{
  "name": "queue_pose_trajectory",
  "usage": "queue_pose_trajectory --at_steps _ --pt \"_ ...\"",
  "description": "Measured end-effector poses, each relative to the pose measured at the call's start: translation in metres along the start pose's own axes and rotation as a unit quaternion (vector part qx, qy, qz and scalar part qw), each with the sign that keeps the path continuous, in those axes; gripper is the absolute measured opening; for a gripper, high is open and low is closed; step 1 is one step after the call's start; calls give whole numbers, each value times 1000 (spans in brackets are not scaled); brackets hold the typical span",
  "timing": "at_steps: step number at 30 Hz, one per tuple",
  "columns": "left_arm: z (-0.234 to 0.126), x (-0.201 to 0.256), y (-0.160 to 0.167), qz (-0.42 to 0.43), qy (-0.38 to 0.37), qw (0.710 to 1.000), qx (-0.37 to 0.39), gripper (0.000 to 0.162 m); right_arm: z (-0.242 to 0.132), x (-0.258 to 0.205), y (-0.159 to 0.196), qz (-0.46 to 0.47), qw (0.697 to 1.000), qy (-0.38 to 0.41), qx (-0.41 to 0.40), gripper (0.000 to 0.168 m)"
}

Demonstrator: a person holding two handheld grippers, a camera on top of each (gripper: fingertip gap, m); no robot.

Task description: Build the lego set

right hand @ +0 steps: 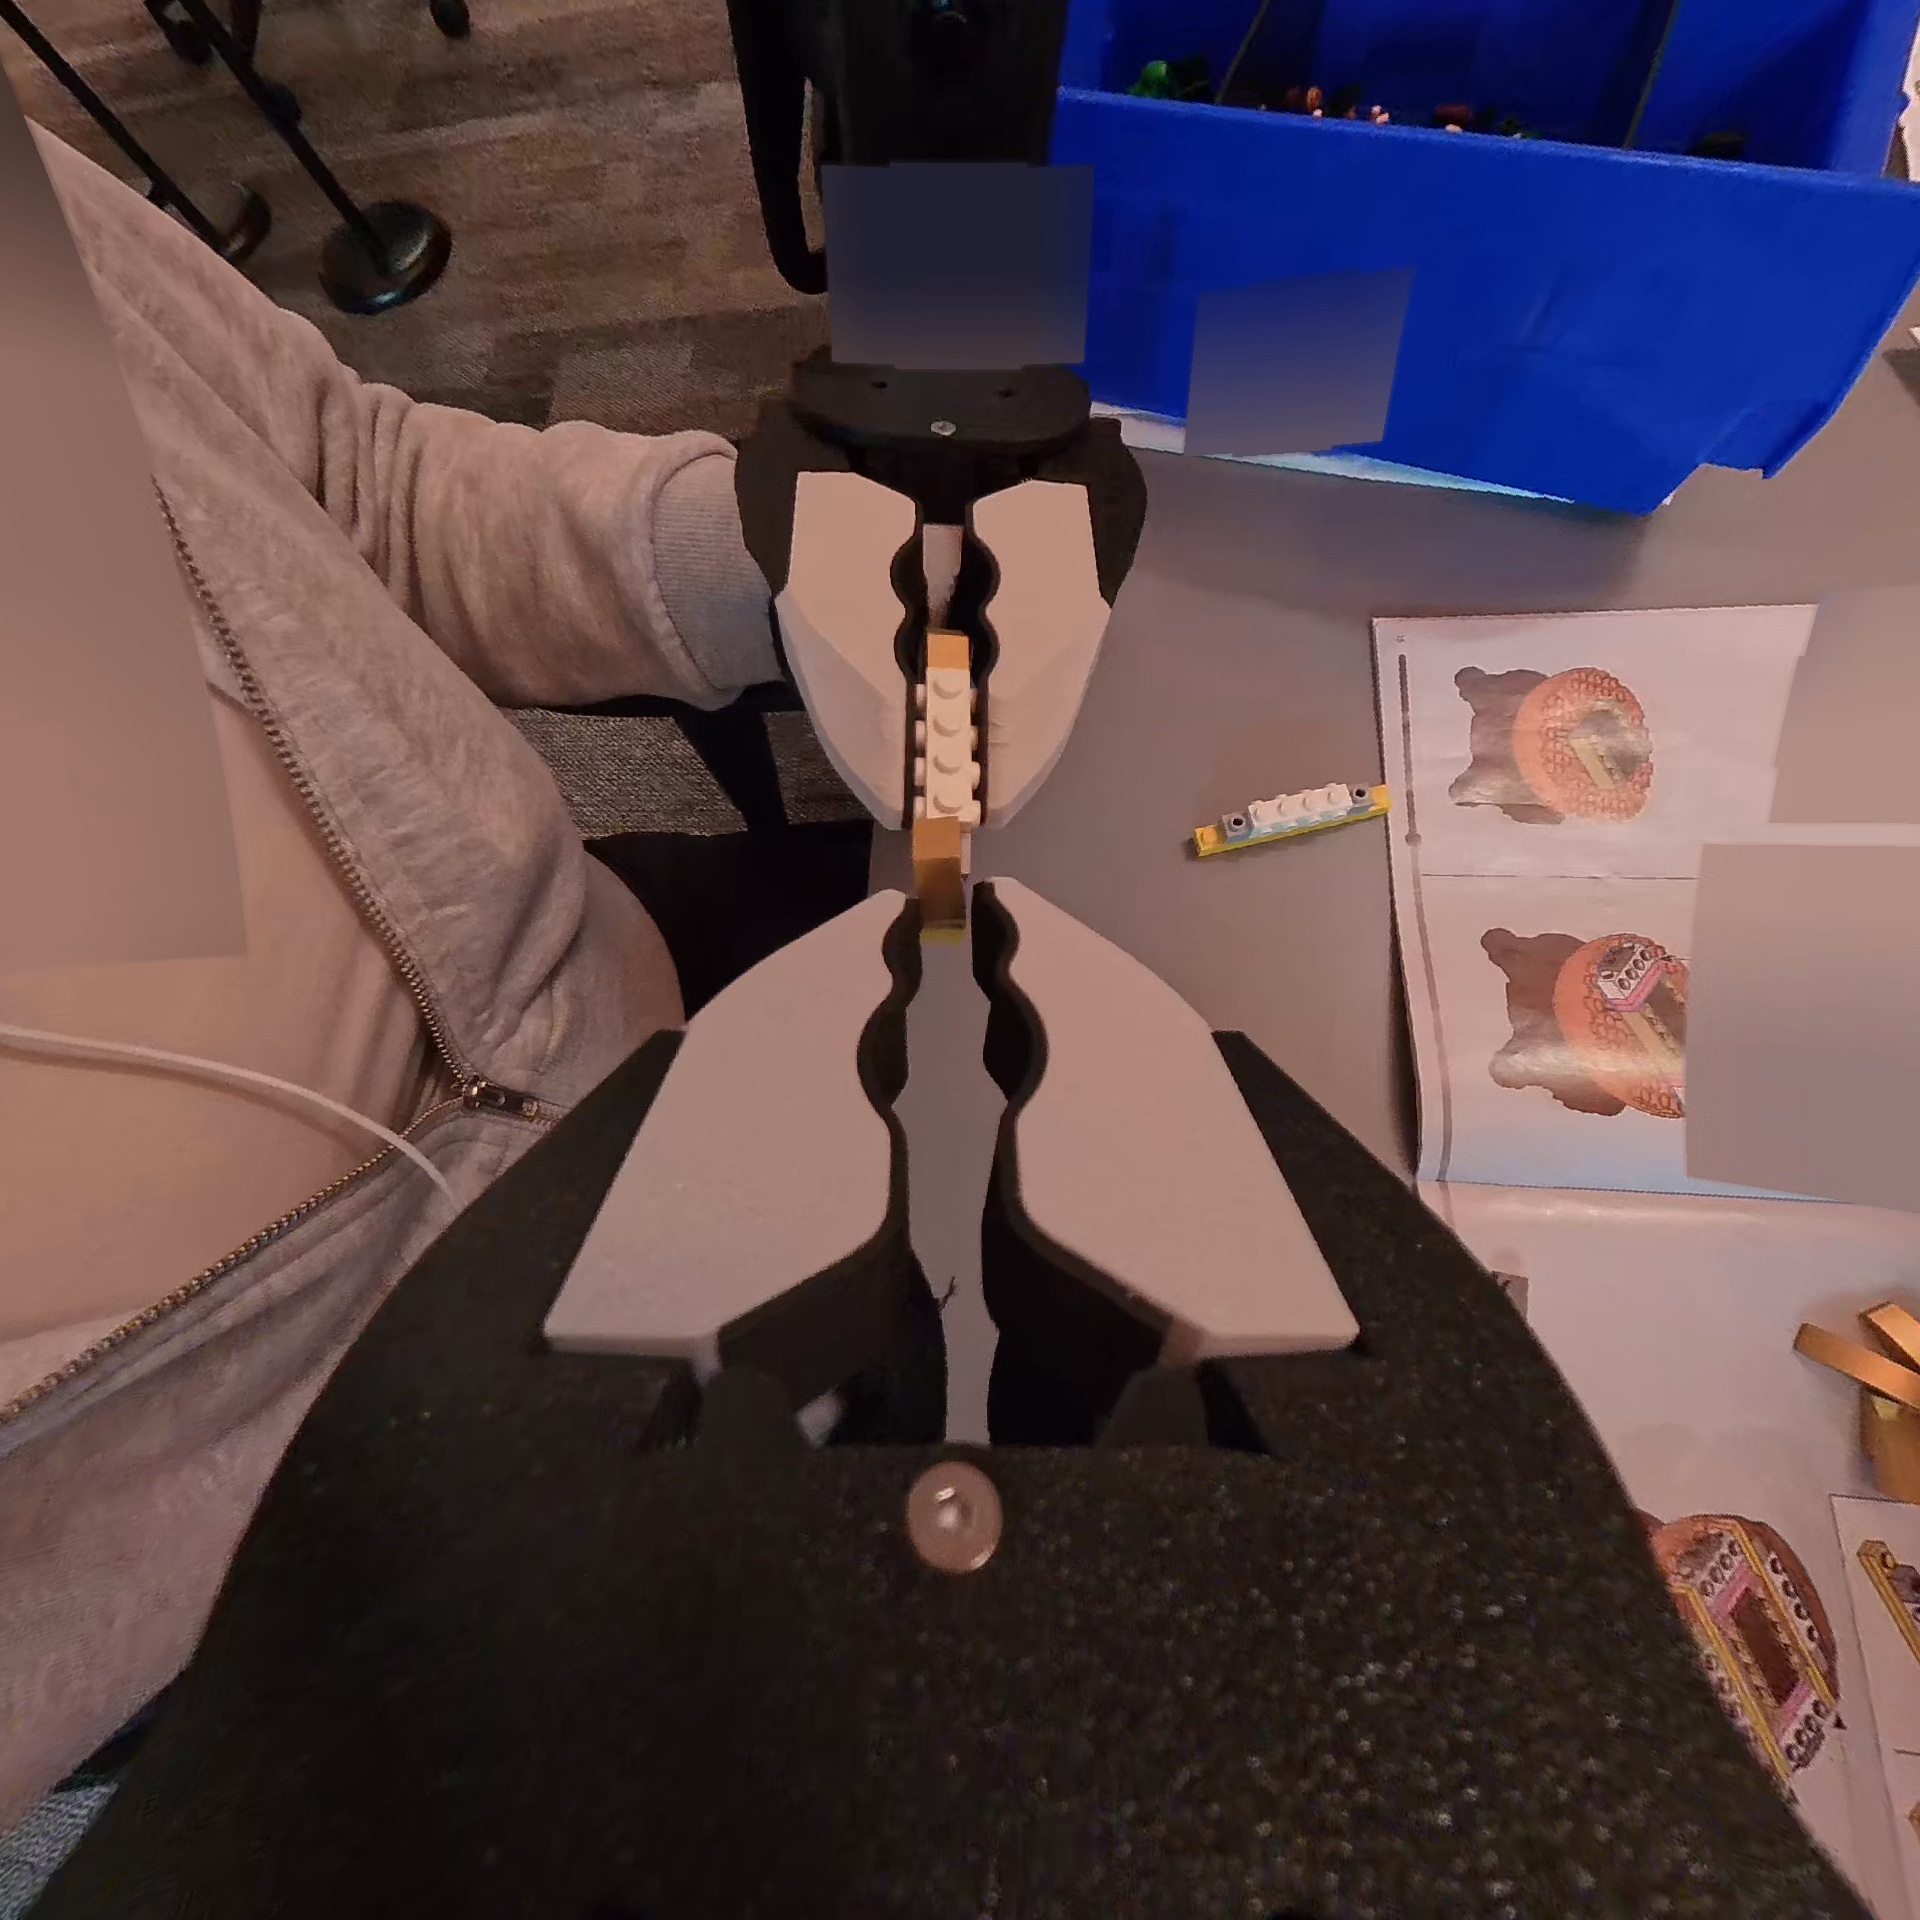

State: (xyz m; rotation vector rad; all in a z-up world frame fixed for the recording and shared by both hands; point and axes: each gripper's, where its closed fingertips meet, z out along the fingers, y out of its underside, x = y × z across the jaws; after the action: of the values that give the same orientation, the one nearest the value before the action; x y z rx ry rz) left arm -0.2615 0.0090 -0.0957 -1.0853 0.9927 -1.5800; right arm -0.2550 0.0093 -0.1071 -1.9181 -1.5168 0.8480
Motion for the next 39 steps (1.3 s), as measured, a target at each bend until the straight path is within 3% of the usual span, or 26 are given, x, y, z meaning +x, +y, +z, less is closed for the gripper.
queue_pose_trajectory --at_steps 16,18,20,22,23,25,26,29,32,39 --pt "1 0 -4 -11 2 1000 9 11 -2 0 0 -3 1000 -1 15 23" --pt "1 -2 -6 -17 -1 1000 10 11 -7 3 -2 -13 999 20 33 41" --pt "1 -4 -10 -28 -3 1000 10 11 -16 12 -5 -36 995 66 70 74" --pt "4 -5 -16 -36 -2 999 5 11 -33 16 -17 -80 978 109 160 96" --pt "6 -7 -20 -44 0 999 2 11 -44 16 -24 -109 962 129 214 98" --pt "11 -10 -27 -62 5 998 -6 11 -66 15 -34 -179 921 176 298 96" --pt "14 -12 -31 -72 8 997 -10 11 -75 13 -36 -219 899 202 322 87" --pt "23 -14 -43 -108 27 994 -13 11 -83 9 -35 -368 835 281 298 60" --pt "32 -16 -54 -137 41 990 -1 11 -75 9 -35 -453 816 282 224 58" --pt "47 -23 -63 -111 49 993 6 11 -73 23 -47 -524 785 271 191 49"
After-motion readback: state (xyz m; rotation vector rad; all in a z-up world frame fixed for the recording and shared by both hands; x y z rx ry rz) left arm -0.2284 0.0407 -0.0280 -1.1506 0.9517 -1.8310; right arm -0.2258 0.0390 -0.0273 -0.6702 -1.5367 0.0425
